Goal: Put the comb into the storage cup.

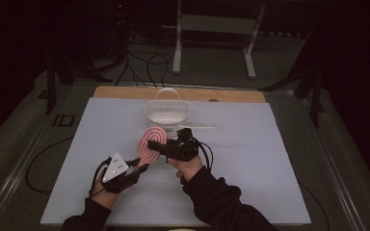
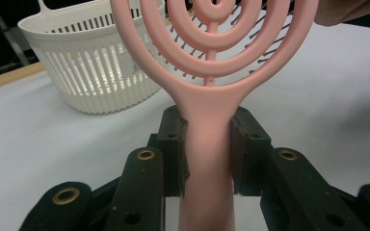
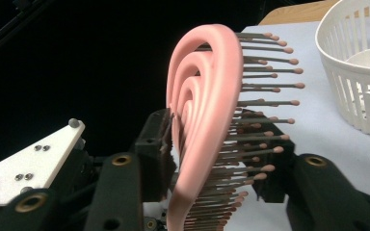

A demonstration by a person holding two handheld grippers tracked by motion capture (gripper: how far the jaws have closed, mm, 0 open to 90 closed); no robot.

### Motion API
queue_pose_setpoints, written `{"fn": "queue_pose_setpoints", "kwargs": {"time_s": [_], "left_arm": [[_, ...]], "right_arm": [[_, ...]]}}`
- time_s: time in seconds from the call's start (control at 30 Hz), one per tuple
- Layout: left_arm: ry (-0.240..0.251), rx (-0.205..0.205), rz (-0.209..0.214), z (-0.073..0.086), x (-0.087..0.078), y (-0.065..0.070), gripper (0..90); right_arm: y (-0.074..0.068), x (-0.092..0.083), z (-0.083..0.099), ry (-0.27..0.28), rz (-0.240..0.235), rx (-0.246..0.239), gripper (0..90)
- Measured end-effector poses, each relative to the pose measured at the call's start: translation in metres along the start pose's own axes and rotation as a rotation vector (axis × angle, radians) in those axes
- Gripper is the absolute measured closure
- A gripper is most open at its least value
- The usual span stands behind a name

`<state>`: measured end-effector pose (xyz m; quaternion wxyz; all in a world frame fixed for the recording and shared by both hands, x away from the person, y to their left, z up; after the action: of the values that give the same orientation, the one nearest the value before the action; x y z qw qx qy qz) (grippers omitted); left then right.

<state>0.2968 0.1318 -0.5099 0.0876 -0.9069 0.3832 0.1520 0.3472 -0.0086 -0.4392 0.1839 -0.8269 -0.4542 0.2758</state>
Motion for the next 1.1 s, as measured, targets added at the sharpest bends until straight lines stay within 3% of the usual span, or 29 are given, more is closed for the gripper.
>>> {"fn": "queue_pose_setpoints", "kwargs": {"time_s": [0.3,0.53,0.77,0.9,0.97,1.1], "left_arm": [[0.000,0.000,0.007,0.000,0.000,0.000,71.1],[-0.002,0.007,0.001,0.000,0.001,0.000,71.1],[0.002,-0.010,0.009,-0.002,0.002,0.002,71.0],[0.014,-0.018,0.008,-0.003,0.003,0.002,70.3],[0.017,-0.048,0.028,-0.004,0.003,0.003,65.3],[0.004,-0.056,0.055,-0.003,0.005,0.005,55.1]], "right_arm": [[-0.001,0.000,0.001,-0.001,-0.019,0.000,61.9],[-0.005,0.000,0.001,-0.011,-0.047,-0.045,63.3],[-0.007,-0.002,-0.001,0.004,-0.053,-0.055,63.5],[-0.010,-0.002,-0.002,0.020,-0.055,-0.085,63.7],[-0.012,-0.003,-0.004,0.025,-0.054,-0.100,63.8],[-0.014,-0.003,-0.006,0.028,-0.047,-0.125,64.0]]}}
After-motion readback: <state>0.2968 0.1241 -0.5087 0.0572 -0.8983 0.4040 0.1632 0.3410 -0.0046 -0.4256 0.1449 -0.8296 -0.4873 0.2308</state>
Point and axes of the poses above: each handheld gripper's, and its own axes: x roughly forward along the jaws, z roughly out of its underside, y roughly to its right, the point moved 6 cm from there along x, roughly forward along the jaws, and after that the axes turned 4 degrees about y, right-handed, at the moved point
